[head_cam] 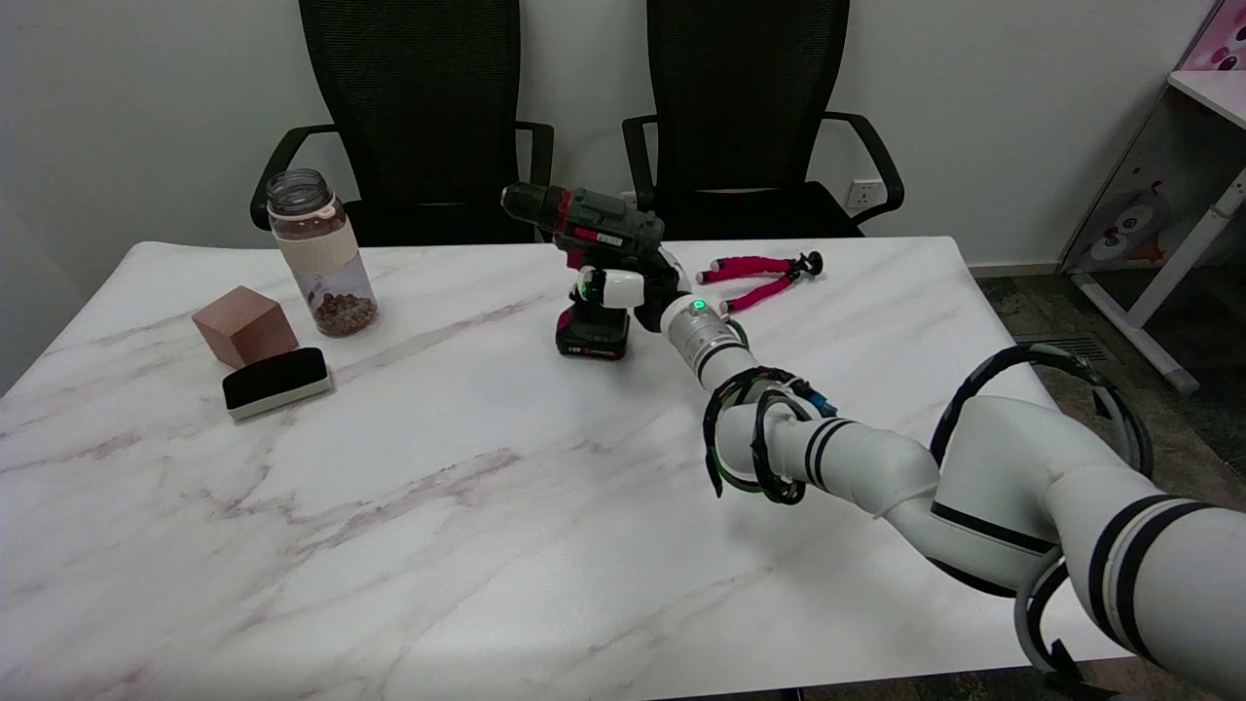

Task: Pick up the power screwdriver.

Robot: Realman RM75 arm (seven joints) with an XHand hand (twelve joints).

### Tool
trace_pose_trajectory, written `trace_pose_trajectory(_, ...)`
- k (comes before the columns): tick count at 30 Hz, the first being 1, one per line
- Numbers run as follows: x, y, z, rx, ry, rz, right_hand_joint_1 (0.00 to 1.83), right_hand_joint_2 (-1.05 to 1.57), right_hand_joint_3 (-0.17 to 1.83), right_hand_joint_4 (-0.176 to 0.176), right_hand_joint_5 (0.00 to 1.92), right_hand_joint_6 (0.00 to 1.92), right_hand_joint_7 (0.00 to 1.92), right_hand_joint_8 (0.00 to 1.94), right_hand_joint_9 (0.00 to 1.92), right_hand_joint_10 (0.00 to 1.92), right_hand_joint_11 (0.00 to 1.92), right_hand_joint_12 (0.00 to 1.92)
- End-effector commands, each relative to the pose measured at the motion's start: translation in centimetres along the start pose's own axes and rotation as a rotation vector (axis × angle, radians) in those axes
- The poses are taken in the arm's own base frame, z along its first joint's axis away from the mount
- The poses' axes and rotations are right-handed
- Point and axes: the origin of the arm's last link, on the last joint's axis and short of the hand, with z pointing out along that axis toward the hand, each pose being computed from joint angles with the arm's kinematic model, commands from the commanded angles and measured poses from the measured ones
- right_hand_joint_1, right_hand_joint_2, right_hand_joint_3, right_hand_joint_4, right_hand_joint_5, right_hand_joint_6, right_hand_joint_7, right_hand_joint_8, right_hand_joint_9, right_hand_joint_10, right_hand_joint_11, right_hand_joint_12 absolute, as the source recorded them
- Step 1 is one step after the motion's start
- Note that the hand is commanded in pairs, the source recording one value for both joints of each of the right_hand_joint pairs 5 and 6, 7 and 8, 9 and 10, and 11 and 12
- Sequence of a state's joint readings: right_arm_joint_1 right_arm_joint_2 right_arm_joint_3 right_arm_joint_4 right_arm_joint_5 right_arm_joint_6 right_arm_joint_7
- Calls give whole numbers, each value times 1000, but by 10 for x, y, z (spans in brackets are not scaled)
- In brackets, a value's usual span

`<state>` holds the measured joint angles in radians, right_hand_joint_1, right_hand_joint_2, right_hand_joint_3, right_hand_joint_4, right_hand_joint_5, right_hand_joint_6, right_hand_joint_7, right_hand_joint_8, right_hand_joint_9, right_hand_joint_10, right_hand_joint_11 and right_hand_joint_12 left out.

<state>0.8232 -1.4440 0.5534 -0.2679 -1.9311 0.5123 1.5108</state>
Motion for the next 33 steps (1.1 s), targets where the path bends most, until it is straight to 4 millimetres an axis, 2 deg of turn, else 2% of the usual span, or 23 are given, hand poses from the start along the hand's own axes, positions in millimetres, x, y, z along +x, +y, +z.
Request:
trace_pose_trajectory(1,3,-1,1,-5,17,20,1365,338,1712,176,865,865,865,865,1455,1455,1156,1156)
trace_pose_trajectory(9,3,-4,3,0,17,22,1358,426,1713,176,917,917,917,917,1487,1487,1184,1184)
trace_pose_trajectory(12,2,-5,3,0,16,20,1354,489,1720,176,938,938,938,938,1575,1575,1205,1205)
trace_pose_trajectory(16,2,-6,4,0,16,20,1341,602,1613,176,953,953,953,953,1691,1691,1227,1227)
trace_pose_trajectory(22,2,-8,5,4,15,17,1314,838,1336,176,968,968,968,968,1854,1854,1282,1282)
trace_pose_trajectory(27,1,-8,5,4,13,22,1332,888,1285,176,984,984,984,984,1900,1900,1334,1334)
trace_pose_trajectory(33,-2,-8,5,6,6,26,1314,954,1209,99,1041,1041,1041,1041,1910,1910,1349,1349)
